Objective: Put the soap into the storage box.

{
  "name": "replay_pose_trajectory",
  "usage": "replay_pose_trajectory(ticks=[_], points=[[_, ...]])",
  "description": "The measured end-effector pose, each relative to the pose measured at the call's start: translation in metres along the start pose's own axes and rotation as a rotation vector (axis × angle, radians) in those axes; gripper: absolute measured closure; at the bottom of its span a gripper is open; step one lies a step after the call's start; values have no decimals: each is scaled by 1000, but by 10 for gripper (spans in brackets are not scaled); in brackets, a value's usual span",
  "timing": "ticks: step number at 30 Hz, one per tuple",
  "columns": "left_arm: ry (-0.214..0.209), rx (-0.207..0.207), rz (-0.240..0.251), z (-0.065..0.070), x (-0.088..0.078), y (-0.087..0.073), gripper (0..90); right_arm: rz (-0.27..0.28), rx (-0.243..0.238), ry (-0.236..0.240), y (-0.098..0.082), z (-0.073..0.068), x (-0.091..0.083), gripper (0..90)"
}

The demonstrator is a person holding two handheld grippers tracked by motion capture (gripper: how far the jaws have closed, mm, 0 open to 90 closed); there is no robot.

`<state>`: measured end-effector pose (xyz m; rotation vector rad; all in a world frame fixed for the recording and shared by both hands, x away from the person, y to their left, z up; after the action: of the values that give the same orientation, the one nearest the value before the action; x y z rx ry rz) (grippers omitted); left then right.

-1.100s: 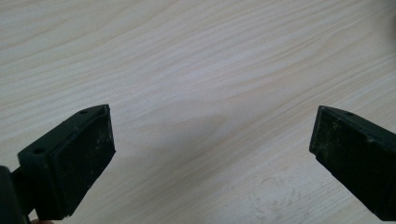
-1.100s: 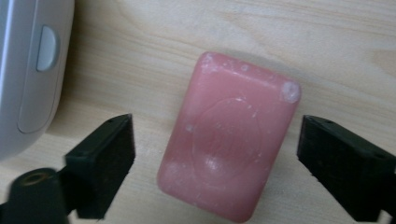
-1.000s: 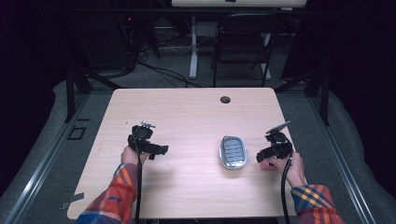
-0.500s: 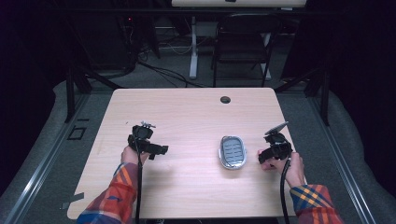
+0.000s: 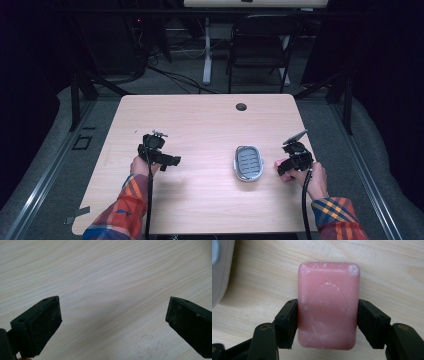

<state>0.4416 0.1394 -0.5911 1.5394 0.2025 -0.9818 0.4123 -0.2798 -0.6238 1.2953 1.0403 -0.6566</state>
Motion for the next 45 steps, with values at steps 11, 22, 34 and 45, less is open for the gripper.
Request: replay_pose_trajectory(ticks=[11, 22, 34, 45], points=[[-13, 33, -3, 6, 2, 2, 3, 0, -29, 1, -2, 0, -9, 368], [-19, 42, 3, 7, 3, 4, 4, 13, -32, 11, 2, 7, -18, 368], [-24, 43, -7, 7, 3, 3, 12, 23, -57, 17, 4, 1, -23, 368], [-38, 47, -10, 10, 4, 3, 13, 25, -65, 26, 7, -1, -25, 368]])
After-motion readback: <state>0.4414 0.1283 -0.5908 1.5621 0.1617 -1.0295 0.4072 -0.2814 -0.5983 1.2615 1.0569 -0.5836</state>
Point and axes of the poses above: each handheld gripper's, and its own axes: x roughly forward along the jaws, y roughly out of its top, z roughly to its right, the point moved 9 cm from there along x, roughly forward along the jaws, and after that the axes turned 15 degrees about z, right-handed, at the moved point
